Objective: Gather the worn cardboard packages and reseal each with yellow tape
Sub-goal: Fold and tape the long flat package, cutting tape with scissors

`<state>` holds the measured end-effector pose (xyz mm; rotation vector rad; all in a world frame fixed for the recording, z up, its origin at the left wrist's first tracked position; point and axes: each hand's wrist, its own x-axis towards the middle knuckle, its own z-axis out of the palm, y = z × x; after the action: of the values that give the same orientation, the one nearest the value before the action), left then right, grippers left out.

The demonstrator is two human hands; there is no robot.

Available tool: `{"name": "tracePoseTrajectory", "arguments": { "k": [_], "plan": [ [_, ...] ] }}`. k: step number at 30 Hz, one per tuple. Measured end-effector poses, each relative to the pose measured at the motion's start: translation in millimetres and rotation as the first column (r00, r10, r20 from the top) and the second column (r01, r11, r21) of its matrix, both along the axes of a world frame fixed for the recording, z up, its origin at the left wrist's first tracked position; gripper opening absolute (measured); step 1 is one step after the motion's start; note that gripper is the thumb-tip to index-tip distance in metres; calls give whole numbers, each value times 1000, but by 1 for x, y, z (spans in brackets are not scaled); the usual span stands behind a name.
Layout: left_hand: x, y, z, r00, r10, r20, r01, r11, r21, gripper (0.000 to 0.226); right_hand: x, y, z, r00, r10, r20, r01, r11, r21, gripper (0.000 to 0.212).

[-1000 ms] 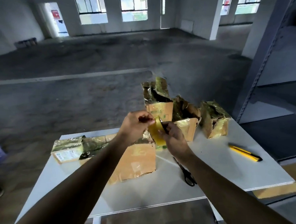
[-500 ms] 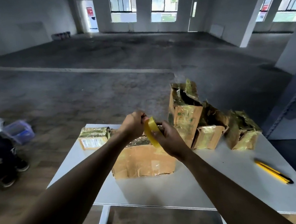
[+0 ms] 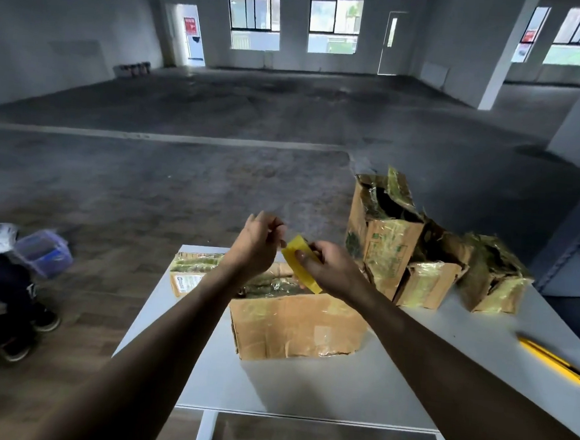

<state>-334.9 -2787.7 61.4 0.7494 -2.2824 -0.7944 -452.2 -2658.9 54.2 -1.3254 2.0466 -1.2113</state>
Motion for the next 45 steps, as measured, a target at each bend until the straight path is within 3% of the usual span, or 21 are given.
{"name": "tracePoseTrajectory", "arguments": {
  "k": [3, 5, 7, 10, 15, 19, 24, 28, 33, 45],
  "plan": [
    [5, -7, 3, 1000, 17, 0, -17, 997, 74, 23, 6, -7, -2, 999, 16, 40, -15, 999, -29, 10],
    [8, -11, 4, 999, 18, 44, -18, 1000, -4, 13, 9, -13, -5, 999, 6, 53, -5, 1000, -24, 16],
    [9, -18, 2, 998, 32, 58, -29, 998, -52, 19, 12, -18, -7, 998, 10, 63, -8, 999, -33, 18],
    [11, -31, -5, 994, 108, -9, -107, 990, 90, 7, 13, -24, -4, 998, 31, 61, -26, 997, -69, 17],
    [18, -49, -15, 975, 207, -76, -177, 940, 292, 15, 12, -30, -1, 993, 118, -11, -118, 992, -34, 34],
    [28, -57, -18, 946, 321, -49, -295, 913, 281, 19, 5, -48, -6, 972, 86, -216, -74, 995, 64, 36],
    [63, -88, -30, 885, 461, -69, -398, 824, 403, 23, -7, -60, -13, 885, -90, -458, 195, 963, 187, 61],
    [86, -98, -70, 872, 490, -12, -391, 711, 584, 26, -11, -67, -15, 905, -119, -407, 182, 976, 118, 67],
    [92, -99, -109, 847, 527, 75, -437, 610, 661, 19, -8, -78, -16, 940, -109, -323, 141, 987, 79, 64],
    [72, -87, -156, 852, 485, 197, -466, 531, 707, 22, -13, -87, -24, 955, -73, -289, 121, 981, 154, 60]
  ]
}}
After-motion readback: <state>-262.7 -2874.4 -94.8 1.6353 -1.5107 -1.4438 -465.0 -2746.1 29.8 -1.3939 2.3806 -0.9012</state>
